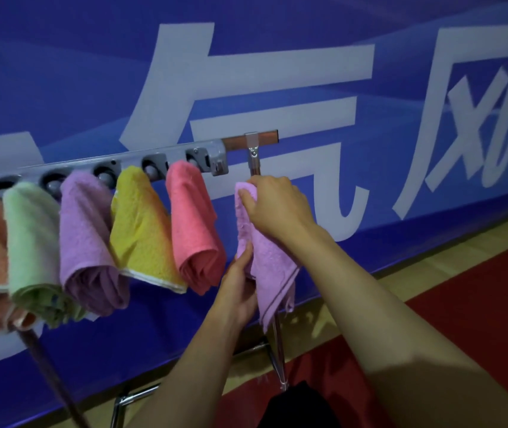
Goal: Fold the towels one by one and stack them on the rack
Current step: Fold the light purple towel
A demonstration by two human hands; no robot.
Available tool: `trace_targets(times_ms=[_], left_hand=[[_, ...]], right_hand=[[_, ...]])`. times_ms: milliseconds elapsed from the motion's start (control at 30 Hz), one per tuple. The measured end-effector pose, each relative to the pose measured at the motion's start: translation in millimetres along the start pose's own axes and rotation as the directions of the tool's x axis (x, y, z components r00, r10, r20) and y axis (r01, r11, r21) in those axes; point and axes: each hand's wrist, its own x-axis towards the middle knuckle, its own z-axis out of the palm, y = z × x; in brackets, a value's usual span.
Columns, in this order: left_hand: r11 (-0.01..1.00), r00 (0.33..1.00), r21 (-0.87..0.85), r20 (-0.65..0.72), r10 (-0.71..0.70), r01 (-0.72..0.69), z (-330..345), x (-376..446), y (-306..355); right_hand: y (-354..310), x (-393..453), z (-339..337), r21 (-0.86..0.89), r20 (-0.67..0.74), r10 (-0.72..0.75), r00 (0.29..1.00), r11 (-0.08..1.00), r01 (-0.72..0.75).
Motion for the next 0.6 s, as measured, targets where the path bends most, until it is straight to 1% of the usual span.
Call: trace_targets(times_ms=[33, 67, 100, 133, 167, 233, 267, 333, 367, 400, 467, 567, 600], left_hand=[[0.997, 0.988, 0.004, -0.132, 0.082, -0.082, -3, 10, -1], [0.996, 0.951, 0.006, -0.295, 0.091, -0.094, 3, 15, 0], [0.994, 0.964, 0.019, -0.240, 0.113, -0.112, 5, 10, 2], [0.997, 0.998, -0.069, -0.049, 0.033, -0.037, 13, 9, 3], [0.996, 0.997, -0.084, 0.071, 0.013, -0.007, 16, 11, 4], [0.992, 0.978, -0.123, 0.204, 0.044, -0.019, 2, 7, 1], [0.990, 0.974, -0.137, 0.219, 0.058, -0.028, 8, 15, 3], [0.992, 0.978, -0.121, 0.197, 0.065, -0.042, 14, 10, 7], [0.991, 0.987, -0.132, 0.152, 0.056, -0.036, 19, 7, 10], [0.991, 0.996, -0.134, 0.086, 0.017, -0.005, 20, 17, 9], [0.992, 0.999, -0.122, 0.032, -0.036, 0.039, 21, 11, 11], [0.990, 0.987, 0.006, -0.074, -0.141, 0.142, 13, 1, 9], [0.988, 0.985, 0.029, -0.086, -0.149, 0.152, 14, 2, 7]], right_hand=[[0, 2, -1, 0.001, 0.013, 0.001, 1.000, 1.000, -0.001], [0, 5, -3, 0.004, 0.043, 0.003, 0.999, 1.000, -0.003], [0, 7, -5, 0.008, 0.096, 0.007, 0.995, 1.000, -0.008], [1, 9, -7, 0.009, 0.160, 0.013, 0.987, 1.000, -0.015], [2, 12, -11, 0.011, 0.220, 0.020, 0.975, 1.000, -0.023], [5, 16, -18, 0.029, 0.274, 0.021, 0.961, 0.999, -0.030], [6, 17, -21, 0.040, 0.272, 0.013, 0.962, 0.999, -0.025], [7, 20, -28, 0.064, 0.263, -0.013, 0.965, 0.998, -0.004], [7, 21, -29, 0.079, 0.254, -0.031, 0.967, 0.997, 0.011], [6, 22, -31, 0.088, 0.242, -0.050, 0.969, 0.996, 0.029], [3, 23, -32, 0.097, 0.235, -0.070, 0.969, 0.994, 0.049], [4, 23, -26, 0.083, 0.267, -0.058, 0.962, 0.996, 0.037], [5, 24, -24, 0.070, 0.286, -0.039, 0.957, 0.997, 0.020]])
